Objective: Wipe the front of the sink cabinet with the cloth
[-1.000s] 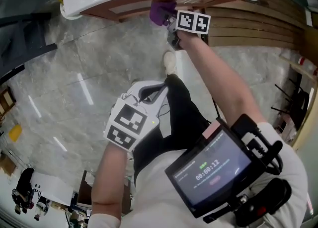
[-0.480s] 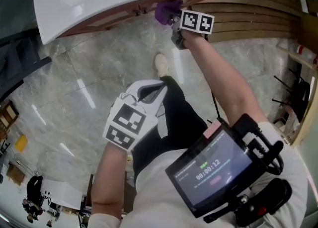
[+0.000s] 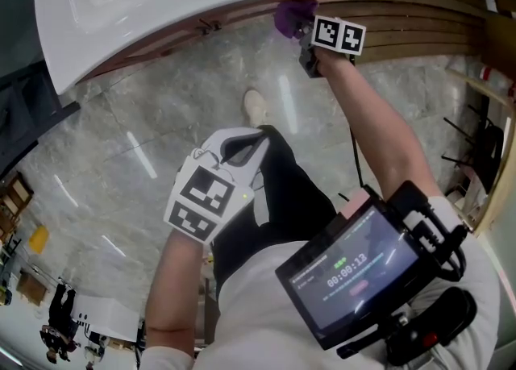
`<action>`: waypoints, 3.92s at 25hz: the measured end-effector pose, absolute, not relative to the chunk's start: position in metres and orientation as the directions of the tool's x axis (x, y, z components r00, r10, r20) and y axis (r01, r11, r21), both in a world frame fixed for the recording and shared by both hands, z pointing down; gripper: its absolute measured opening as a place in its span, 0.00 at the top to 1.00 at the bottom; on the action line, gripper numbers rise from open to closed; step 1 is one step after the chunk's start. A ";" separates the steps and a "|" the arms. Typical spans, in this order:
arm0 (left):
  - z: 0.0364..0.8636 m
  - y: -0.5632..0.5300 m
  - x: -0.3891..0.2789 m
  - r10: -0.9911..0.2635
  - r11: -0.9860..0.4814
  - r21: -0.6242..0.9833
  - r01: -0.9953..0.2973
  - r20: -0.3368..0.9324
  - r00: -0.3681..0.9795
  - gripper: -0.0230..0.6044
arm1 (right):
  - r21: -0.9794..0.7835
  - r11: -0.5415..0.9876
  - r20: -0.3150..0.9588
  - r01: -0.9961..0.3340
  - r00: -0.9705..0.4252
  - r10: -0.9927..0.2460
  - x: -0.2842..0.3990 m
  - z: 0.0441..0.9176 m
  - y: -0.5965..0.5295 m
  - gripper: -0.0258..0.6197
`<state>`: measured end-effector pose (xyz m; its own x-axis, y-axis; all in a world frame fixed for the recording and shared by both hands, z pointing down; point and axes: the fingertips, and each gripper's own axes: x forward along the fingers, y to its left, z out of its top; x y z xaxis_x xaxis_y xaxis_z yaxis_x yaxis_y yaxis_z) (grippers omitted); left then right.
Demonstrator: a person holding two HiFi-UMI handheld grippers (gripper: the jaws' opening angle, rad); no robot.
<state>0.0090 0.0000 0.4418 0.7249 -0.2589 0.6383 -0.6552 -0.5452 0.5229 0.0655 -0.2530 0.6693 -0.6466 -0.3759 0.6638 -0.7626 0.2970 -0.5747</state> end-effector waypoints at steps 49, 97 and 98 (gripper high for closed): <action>0.482 0.141 -0.143 -0.522 -0.168 0.543 -0.823 0.659 0.541 0.96 | -0.563 0.682 0.650 -0.468 -0.760 0.016 -0.289 0.744 -0.045 0.85; 0.498 0.010 0.000 -0.292 -0.409 0.563 -0.718 0.664 0.688 0.96 | -0.480 0.423 0.747 -0.769 -0.611 -0.262 0.024 0.794 -0.226 0.85; 0.498 0.005 0.003 -0.287 -0.414 0.562 -0.716 0.666 0.689 0.96 | -0.479 0.430 0.748 -0.765 -0.612 -0.257 0.029 0.794 -0.230 0.85</action>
<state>0.0034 0.0054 0.4982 0.6890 -0.2869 0.6656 -0.7157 -0.4140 0.5624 0.0286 -0.2297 0.7939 -0.6123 -0.2568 0.7478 -0.7653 0.4297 -0.4792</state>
